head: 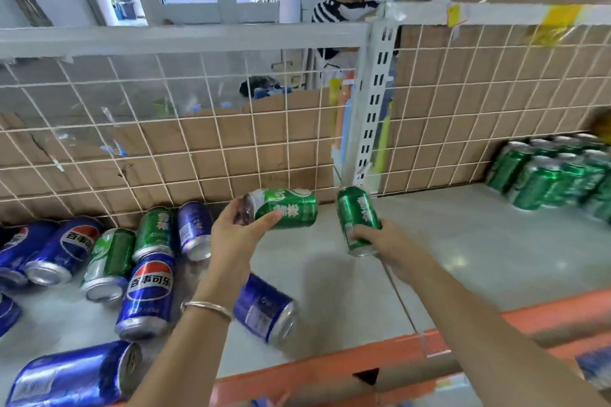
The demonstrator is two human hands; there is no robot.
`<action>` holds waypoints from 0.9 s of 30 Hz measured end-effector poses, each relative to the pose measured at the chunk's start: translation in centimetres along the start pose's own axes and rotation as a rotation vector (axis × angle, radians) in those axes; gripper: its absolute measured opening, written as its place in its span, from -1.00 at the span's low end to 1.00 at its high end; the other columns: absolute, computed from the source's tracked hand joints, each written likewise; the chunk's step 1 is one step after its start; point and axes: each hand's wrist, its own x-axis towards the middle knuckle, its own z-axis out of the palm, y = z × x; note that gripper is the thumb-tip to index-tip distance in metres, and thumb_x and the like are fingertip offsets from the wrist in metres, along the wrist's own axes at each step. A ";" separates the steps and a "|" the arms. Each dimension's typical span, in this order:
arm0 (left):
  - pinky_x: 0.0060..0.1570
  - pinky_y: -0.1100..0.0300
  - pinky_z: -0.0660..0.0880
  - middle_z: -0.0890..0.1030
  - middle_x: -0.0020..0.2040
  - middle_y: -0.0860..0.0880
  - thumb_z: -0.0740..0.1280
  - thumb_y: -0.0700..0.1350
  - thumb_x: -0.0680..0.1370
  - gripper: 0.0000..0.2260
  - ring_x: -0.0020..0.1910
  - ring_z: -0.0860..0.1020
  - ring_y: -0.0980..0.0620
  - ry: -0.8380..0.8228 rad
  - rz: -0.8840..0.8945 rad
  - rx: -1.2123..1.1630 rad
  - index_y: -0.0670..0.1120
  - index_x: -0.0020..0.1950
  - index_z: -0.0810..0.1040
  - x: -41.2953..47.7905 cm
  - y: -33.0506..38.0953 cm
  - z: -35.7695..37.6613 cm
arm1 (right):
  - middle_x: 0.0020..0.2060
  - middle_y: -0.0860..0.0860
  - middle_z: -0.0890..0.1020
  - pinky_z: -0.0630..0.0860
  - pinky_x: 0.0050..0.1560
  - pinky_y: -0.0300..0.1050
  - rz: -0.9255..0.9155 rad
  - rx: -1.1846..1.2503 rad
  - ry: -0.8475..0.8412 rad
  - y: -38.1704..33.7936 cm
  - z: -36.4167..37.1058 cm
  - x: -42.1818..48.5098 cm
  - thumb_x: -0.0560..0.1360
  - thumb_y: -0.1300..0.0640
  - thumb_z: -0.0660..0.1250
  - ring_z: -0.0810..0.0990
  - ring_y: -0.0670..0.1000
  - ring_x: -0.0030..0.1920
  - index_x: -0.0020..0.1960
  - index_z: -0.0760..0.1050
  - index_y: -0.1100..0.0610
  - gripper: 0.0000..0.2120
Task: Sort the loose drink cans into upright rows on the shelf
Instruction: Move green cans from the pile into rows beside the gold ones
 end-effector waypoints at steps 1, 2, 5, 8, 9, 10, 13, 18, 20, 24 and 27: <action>-0.09 0.28 0.55 0.64 0.04 -0.03 0.54 -0.26 0.30 -0.48 -0.06 0.60 0.06 -0.033 -0.012 -0.034 -0.15 0.24 0.51 -0.4 0.0 1.3 | -0.34 0.08 0.58 0.46 -0.36 -0.29 0.018 0.132 -0.019 0.0 -0.9 -0.6 0.43 0.26 0.39 0.56 -0.06 -0.41 -0.10 0.54 0.20 -0.94; -0.16 0.31 0.52 0.64 -0.01 -0.03 0.52 -0.27 0.32 -0.49 -0.11 0.59 0.08 -0.062 -0.023 -0.063 -0.16 0.24 0.50 -1.0 0.1 2.8 | -0.32 0.08 0.59 0.47 -0.35 -0.28 0.029 0.234 -0.028 -0.1 -2.0 -1.1 0.44 0.26 0.38 0.56 -0.08 -0.42 -0.10 0.54 0.20 -0.94; -0.19 0.29 0.48 0.63 -0.12 -0.03 0.44 -0.29 0.40 -0.62 -0.20 0.59 0.09 -0.129 -0.076 -0.128 -0.20 0.20 0.50 -3.3 -0.6 7.5 | -0.17 0.14 0.61 0.51 -0.08 -0.11 0.045 0.450 -0.035 0.2 -6.3 -2.5 0.38 0.21 0.43 0.58 0.02 -0.26 -0.02 0.56 0.23 -0.80; -0.30 0.38 0.52 0.64 -0.08 -0.07 0.43 -0.26 0.42 -0.64 -0.22 0.62 0.14 -0.203 -0.154 -0.173 -0.21 0.20 0.50 -5.9 -1.9 12.8 | -0.17 0.11 0.64 0.52 0.03 -0.07 0.014 0.491 -0.066 1.0 -11.9 -4.5 0.45 0.23 0.36 0.60 0.03 -0.21 -0.02 0.57 0.21 -0.89; -0.31 0.39 0.52 0.65 -0.07 -0.07 0.43 -0.24 0.42 -0.66 -0.21 0.62 0.13 -0.217 -0.184 -0.191 -0.20 0.18 0.51 -6.8 -2.4 14.7 | -0.19 0.09 0.65 0.52 0.00 -0.10 0.007 0.463 -0.066 1.4 -14.0 -5.1 0.47 0.24 0.33 0.60 0.02 -0.21 -0.03 0.56 0.20 -0.91; -0.30 0.39 0.53 0.65 -0.08 -0.07 0.44 -0.23 0.42 -0.69 -0.20 0.61 0.12 -0.224 -0.212 -0.206 -0.19 0.15 0.54 -7.8 -2.7 16.6 | -0.18 0.09 0.65 0.53 0.00 -0.10 -0.001 0.439 -0.069 1.8 -16.2 -5.7 0.48 0.25 0.32 0.60 0.02 -0.20 -0.02 0.55 0.20 -0.90; -0.14 0.31 0.51 0.64 -0.07 -0.06 0.43 -0.21 0.43 -0.80 -0.12 0.59 0.08 -0.261 -0.251 -0.204 -0.13 0.04 0.58 -10.4 -4.1 22.3 | -0.13 0.14 0.59 0.49 0.12 -0.02 -0.001 0.356 -0.064 3.3 -22.7 -7.3 0.48 0.26 0.33 0.56 0.06 -0.14 0.03 0.52 0.24 -0.87; -0.20 0.35 0.53 0.66 -0.16 -0.01 0.39 -0.25 0.47 -0.85 -0.18 0.63 0.13 -0.357 -0.190 -0.175 -0.14 0.02 0.59 -14.4 -5.6 30.6 | -0.24 0.11 0.62 0.54 -0.30 -0.19 0.028 0.338 0.055 4.9 -31.4 -9.1 0.47 0.22 0.37 0.62 0.02 -0.37 0.06 0.52 0.30 -0.79; -0.15 0.31 0.55 0.66 -0.12 -0.03 0.42 -0.25 0.44 -0.77 -0.14 0.63 0.10 -0.372 -0.159 -0.121 -0.13 0.09 0.58 -15.4 -6.1 33.4 | -0.16 0.15 0.65 0.57 -0.34 -0.20 0.052 0.346 0.092 5.3 -34.1 -9.5 0.45 0.13 0.41 0.65 0.05 -0.32 0.11 0.52 0.30 -0.68; -0.01 0.22 0.51 0.64 0.00 -0.03 0.50 -0.19 0.37 -0.67 -0.01 0.59 0.02 -0.423 -0.060 0.117 -0.01 0.09 0.57 -16.1 -6.7 38.5 | 0.09 0.13 0.64 0.60 -0.04 0.02 0.025 0.347 0.163 5.9 -38.2 -9.0 0.28 -0.04 0.55 0.68 0.14 -0.10 0.23 0.48 0.15 -0.40; -0.16 0.36 0.43 0.61 0.00 0.06 0.50 -0.17 0.37 -0.58 -0.05 0.56 0.14 -0.534 0.036 0.295 0.01 0.19 0.51 -16.0 -6.7 41.8 | 0.04 0.04 0.65 0.53 0.19 0.13 -0.011 0.279 0.135 5.5 -40.0 -7.7 0.38 0.01 0.49 0.63 0.09 0.06 0.17 0.48 0.05 -0.60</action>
